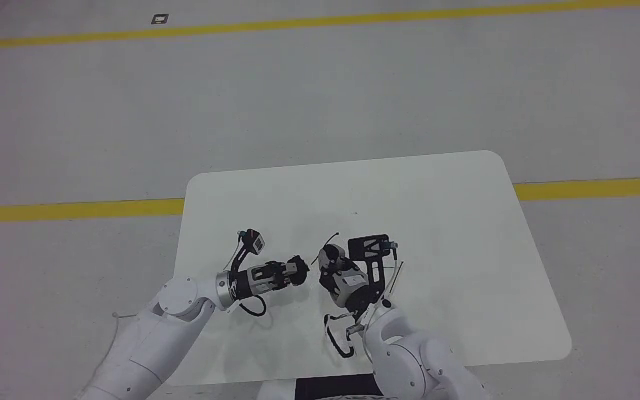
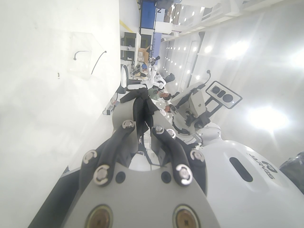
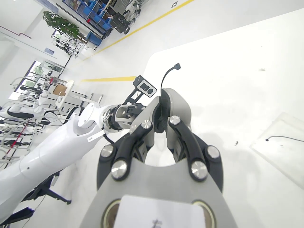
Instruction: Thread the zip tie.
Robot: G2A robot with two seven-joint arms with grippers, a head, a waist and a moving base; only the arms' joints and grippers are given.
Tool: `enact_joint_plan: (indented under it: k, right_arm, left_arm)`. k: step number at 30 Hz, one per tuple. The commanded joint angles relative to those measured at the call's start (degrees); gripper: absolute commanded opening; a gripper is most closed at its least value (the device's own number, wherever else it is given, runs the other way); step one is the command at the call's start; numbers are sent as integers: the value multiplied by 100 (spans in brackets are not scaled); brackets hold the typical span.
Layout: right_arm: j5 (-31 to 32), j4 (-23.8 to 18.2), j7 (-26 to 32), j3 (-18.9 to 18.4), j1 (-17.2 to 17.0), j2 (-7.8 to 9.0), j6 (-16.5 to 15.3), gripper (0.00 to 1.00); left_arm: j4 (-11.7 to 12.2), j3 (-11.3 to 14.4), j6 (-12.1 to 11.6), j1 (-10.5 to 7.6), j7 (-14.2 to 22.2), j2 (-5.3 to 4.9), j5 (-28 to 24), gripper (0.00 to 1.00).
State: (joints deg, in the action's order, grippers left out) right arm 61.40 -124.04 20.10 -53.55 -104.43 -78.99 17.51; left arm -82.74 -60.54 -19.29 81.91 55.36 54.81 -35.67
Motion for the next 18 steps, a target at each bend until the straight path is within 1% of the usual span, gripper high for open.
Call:
enact_joint_plan:
  k: [1, 5, 7, 8, 9, 11, 14, 17, 18]
  right_arm:
    - [1, 0, 1, 0, 0, 0, 1, 0]
    - [1, 0, 1, 0, 0, 0, 1, 0]
    - [1, 0, 1, 0, 0, 0, 1, 0]
    - [1, 0, 1, 0, 0, 0, 1, 0]
    - [1, 0, 1, 0, 0, 0, 1, 0]
    - [1, 0, 1, 0, 0, 0, 1, 0]
    - [1, 0, 1, 0, 0, 0, 1, 0]
    - [1, 0, 1, 0, 0, 0, 1, 0]
    - [1, 0, 1, 0, 0, 0, 1, 0]
  left_arm:
    - [0, 0, 0, 0, 0, 0, 0, 0]
    - [-2, -1, -6, -1, -35, 1, 13, 0]
    - [-56, -24, -19, 8, -253, 10, 189, 0]
    - [-131, -71, -19, 34, -302, 17, 286, 0]
    - [-150, -130, -19, 85, -334, 23, 320, 0]
    - [-222, -306, -19, 234, -360, 47, 314, 0]
    - [-330, -629, -19, 442, -201, 85, 330, 0]
    - [-436, -1041, -19, 684, 149, 150, 422, 0]
    - [-466, -1198, -19, 779, 327, 187, 425, 0]
